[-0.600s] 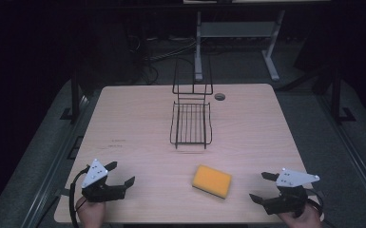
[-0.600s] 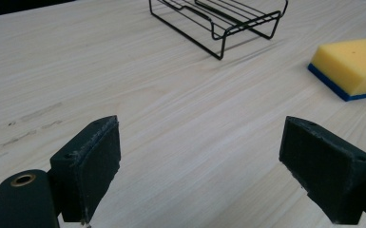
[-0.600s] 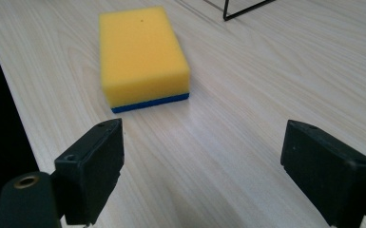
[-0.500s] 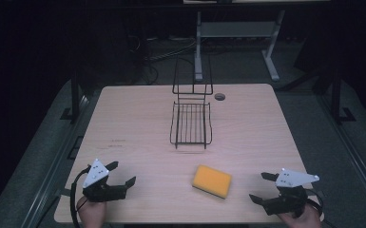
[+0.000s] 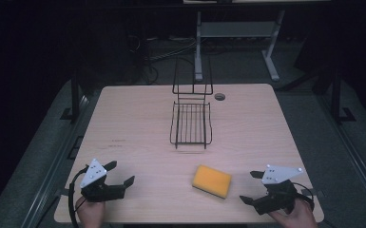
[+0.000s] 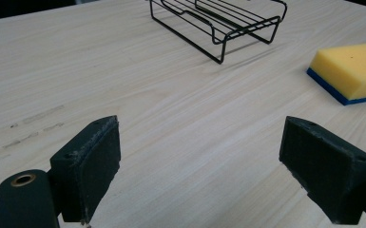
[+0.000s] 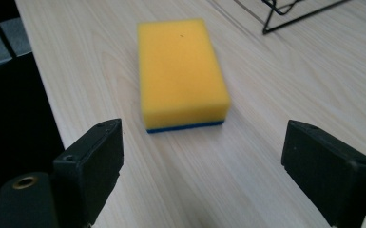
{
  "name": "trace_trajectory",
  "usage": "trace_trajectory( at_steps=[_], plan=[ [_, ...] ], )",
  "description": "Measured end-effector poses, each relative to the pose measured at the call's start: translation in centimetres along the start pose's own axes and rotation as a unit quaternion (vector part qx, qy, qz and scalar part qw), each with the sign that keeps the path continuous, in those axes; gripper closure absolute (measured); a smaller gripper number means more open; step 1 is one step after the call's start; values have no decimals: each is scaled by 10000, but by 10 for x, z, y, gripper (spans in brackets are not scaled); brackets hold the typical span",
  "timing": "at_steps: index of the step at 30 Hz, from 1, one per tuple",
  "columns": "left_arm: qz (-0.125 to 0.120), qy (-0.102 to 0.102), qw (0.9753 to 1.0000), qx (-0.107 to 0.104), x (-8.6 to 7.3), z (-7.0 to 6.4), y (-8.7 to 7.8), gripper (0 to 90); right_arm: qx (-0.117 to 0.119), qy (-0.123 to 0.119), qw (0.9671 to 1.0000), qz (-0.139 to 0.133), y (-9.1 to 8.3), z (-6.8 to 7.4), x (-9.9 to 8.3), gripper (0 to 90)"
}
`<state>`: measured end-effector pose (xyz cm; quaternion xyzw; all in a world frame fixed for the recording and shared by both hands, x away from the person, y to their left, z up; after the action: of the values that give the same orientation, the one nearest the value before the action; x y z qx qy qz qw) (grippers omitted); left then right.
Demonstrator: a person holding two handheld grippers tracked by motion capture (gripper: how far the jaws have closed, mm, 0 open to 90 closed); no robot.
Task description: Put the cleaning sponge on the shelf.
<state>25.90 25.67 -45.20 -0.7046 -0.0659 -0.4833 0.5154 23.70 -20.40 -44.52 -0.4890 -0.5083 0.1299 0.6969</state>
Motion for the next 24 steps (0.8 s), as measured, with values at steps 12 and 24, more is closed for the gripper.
trace_trajectory(
  at_steps=[12, 24],
  plan=[
    [5, 68, 10000, 24, 1, 0, 0, 129, 265, -403, 9974, 539, 7, 5, 39, 141],
    [-43, 55, 10000, 30, 1, 1, -2, 129, 401, -584, 9929, 951, 19, 6, 68, 141]
  ],
)
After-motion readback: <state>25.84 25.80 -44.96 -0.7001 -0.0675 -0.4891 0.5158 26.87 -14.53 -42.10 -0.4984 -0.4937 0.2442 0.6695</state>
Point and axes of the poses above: each handheld gripper's, and its own axes: y roughly forward along the jaws, x roughly out of its top, z roughly to its left, the point moved 4 cm from there along y, roughly forward along the jaws, and after that the axes turned 13 degrees about z, right-handed, at the moved point
